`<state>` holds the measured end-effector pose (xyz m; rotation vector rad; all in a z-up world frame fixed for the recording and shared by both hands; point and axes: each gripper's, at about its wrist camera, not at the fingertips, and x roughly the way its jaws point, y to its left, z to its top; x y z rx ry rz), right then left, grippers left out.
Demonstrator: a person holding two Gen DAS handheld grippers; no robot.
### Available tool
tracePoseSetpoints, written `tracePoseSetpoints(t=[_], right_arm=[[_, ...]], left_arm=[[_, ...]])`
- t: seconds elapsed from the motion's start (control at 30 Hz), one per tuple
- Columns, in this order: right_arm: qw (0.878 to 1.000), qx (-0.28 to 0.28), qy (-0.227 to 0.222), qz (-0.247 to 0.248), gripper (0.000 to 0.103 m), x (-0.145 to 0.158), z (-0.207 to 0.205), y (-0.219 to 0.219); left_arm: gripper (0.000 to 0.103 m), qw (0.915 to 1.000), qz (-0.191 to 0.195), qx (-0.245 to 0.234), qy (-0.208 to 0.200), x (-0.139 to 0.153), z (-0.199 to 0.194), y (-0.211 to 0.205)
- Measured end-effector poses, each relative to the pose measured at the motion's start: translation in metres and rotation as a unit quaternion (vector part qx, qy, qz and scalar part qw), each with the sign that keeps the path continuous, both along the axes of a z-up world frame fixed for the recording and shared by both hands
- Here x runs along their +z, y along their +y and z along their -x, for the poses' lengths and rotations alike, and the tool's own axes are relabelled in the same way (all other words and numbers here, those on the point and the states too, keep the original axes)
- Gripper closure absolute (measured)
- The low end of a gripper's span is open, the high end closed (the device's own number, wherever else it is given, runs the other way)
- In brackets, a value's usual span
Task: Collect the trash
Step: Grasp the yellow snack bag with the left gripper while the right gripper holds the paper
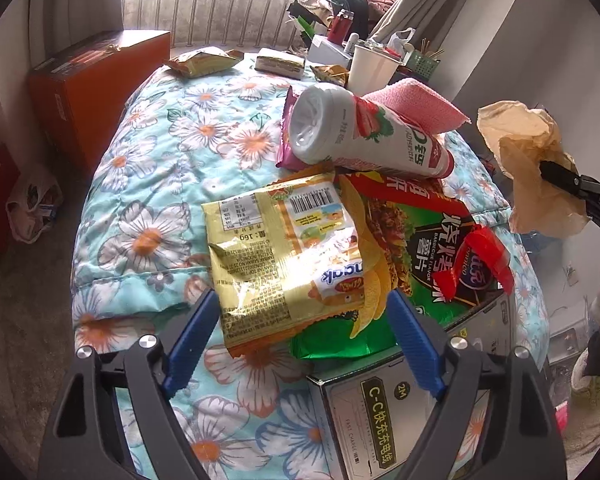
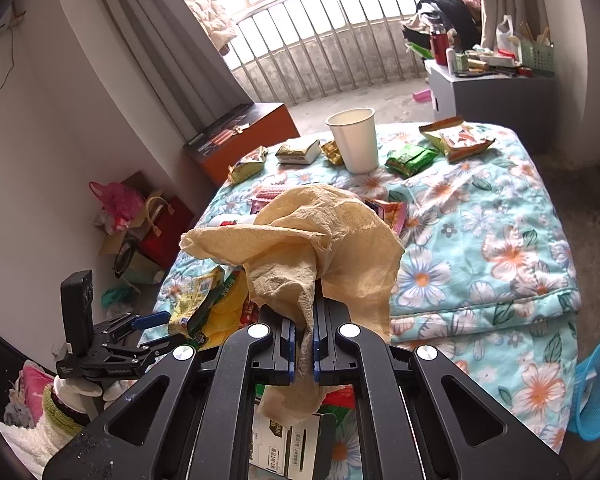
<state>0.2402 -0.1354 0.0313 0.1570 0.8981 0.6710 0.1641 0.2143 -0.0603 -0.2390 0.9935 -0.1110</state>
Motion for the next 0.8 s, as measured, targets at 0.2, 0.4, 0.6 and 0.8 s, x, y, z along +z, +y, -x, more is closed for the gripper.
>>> tracePoseSetpoints(t=[0.2,0.4,0.6,0.8], right_arm=[[1.0,-0.003,0.001,0.0,0.098,0.0,0.0,0.0],[1.0,-0.007,0.006,-0.001,0.098,-0.003,-0.001,-0.003],[1.0,-0.008,0.008,-0.003,0.098,-0.004,-0.002,-0.004],[1.0,-0.012,0.007,-0.005,0.098,-0.004,-0.003,-0.005]], left_arm=[[0.019,0.9986,-0.016,-0.009,0.049,-0.023,-0.021,-0.003],[0.024,0.9986,0.009,0.01,0.052,-0.024,-0.022,0.009],[0.042,0.9982,0.003,0.05,0.033,-0.013,-0.012,0.023],[0.075,0.997,-0.02,0.075,0.001,0.0,-0.004,0.032]])
